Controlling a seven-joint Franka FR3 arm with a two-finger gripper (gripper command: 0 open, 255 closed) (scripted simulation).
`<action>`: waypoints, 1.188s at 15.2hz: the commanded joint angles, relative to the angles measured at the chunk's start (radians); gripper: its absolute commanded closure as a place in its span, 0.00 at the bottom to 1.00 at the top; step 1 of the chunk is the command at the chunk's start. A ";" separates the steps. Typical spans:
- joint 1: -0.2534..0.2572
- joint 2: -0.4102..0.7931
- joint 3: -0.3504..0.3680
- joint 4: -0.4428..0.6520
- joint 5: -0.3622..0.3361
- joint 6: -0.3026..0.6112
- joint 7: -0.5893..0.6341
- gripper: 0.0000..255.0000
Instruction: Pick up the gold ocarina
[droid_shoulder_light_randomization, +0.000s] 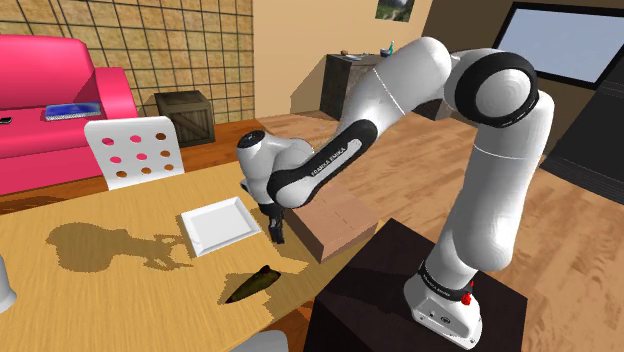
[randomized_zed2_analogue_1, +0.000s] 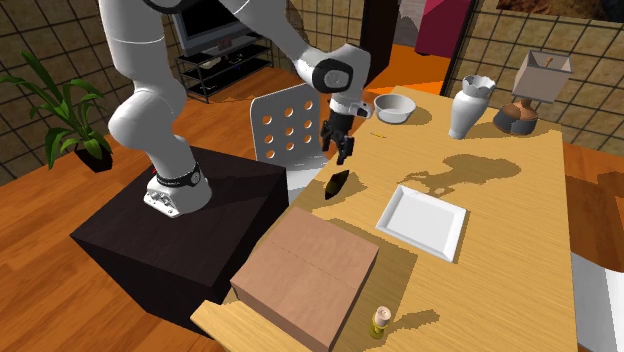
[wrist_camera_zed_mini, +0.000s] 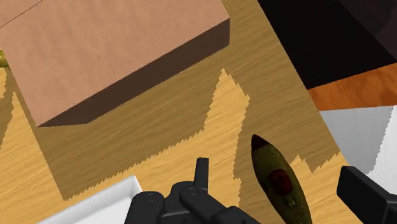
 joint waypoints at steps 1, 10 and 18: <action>0.023 0.074 0.003 0.032 -0.058 0.028 0.006 0.00; 0.168 0.388 -0.021 0.211 -0.290 0.092 0.027 0.00; 0.223 0.525 -0.052 0.286 -0.365 0.136 0.047 0.00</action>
